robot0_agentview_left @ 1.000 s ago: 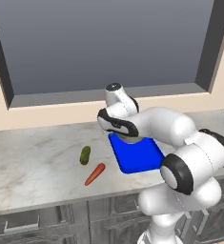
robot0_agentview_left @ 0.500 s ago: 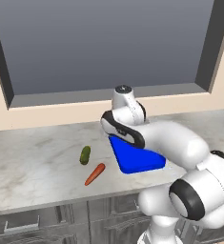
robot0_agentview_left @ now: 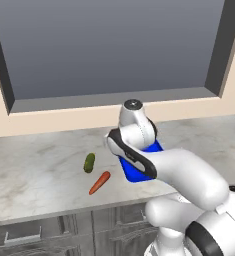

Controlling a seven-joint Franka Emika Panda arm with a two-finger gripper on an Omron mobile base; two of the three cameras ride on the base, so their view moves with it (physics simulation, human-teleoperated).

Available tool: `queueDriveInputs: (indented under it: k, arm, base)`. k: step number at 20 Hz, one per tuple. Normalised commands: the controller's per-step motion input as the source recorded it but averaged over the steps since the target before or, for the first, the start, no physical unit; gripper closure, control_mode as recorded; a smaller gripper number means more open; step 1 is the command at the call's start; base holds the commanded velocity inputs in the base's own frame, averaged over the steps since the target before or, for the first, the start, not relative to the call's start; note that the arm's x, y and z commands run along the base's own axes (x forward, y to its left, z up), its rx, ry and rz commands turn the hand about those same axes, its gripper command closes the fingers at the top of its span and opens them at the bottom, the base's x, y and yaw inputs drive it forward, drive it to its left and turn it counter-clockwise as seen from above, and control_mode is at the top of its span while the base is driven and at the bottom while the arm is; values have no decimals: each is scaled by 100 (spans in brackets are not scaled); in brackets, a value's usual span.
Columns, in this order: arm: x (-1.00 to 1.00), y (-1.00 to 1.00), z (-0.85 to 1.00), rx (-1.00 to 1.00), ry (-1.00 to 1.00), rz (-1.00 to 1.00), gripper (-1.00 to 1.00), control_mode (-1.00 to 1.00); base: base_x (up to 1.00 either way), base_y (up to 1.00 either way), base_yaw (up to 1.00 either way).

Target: Place the two vegetables and bowl onto the tray for setting up a vegetable dip station.

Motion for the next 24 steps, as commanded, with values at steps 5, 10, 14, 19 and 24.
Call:
queueDriveInputs:
  k: [5, 10, 14, 19, 24]
  arm:
    - [-23, 16, 0, 11, 5, -26, -100, -100]
    - [-26, 20, 0, 14, 2, -26, -100, -100]
    - [-15, 22, 0, 15, 8, -25, -100, -100]
    - [-12, 22, -5, 13, 11, -22, -100, -100]
    - [-7, 22, -12, 6, 14, -19, -100, -100]
  base:
    - [0, 0, 0]
    - [0, 0, 0]
    - [0, 0, 0]
    - [0, 0, 0]
    - [0, 0, 0]
